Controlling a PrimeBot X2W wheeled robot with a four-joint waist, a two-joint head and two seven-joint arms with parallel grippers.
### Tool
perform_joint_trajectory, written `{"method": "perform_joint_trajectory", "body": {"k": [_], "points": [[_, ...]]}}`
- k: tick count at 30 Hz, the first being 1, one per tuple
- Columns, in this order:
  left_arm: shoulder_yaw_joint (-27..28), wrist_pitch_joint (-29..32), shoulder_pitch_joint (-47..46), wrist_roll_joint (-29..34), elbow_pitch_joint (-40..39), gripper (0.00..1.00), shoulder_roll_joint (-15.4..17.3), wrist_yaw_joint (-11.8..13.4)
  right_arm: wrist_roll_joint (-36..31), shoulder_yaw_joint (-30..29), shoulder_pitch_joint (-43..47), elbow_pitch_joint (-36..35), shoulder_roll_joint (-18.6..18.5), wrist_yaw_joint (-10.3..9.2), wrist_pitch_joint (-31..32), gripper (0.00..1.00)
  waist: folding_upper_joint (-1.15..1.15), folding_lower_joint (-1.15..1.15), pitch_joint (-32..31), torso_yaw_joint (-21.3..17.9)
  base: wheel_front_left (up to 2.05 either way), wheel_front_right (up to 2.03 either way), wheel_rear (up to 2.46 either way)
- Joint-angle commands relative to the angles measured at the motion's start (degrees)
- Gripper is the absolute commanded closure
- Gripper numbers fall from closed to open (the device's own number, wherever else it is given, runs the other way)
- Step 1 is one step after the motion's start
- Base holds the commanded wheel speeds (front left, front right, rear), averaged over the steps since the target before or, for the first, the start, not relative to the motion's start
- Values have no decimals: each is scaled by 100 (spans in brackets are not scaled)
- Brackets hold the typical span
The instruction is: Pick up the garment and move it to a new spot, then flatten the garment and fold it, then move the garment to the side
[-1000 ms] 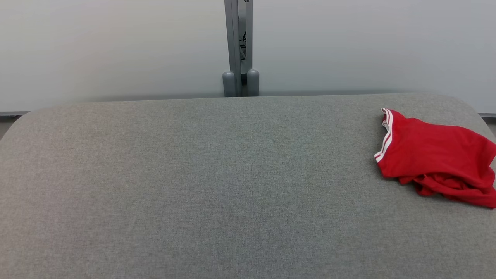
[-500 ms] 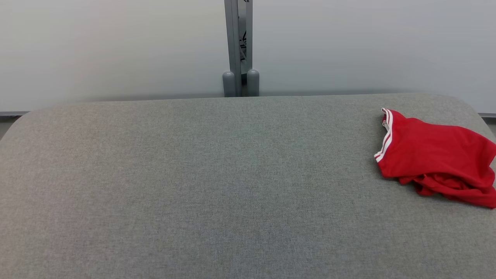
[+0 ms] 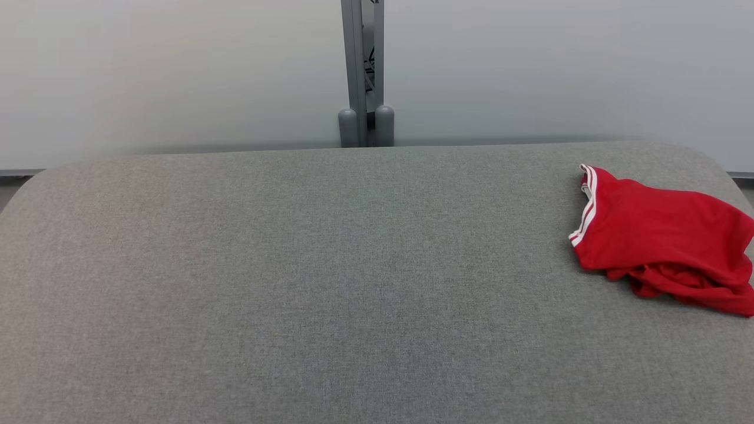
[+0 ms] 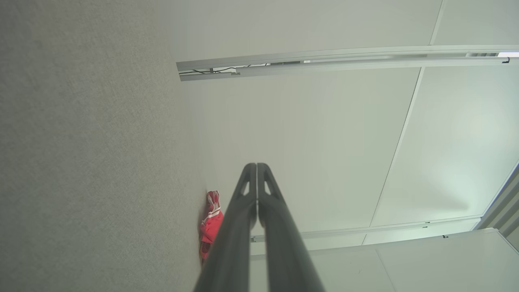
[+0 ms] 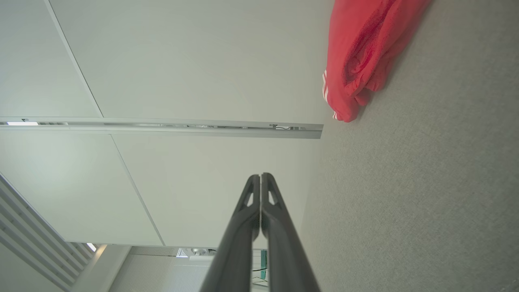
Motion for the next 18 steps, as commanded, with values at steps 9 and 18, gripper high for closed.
{"method": "perform_joint_trajectory", "body": {"k": [9, 18], "points": [[19, -4, 40, -12, -17, 100, -6, -34, 16, -14, 43, -31, -38, 4, 13, 100, 0, 0, 0, 0, 0, 0, 0], [21, -4, 40, -12, -17, 100, -6, -34, 16, -13, 43, -31, -38, 4, 13, 100, 0, 0, 0, 0, 0, 0, 0]]}}
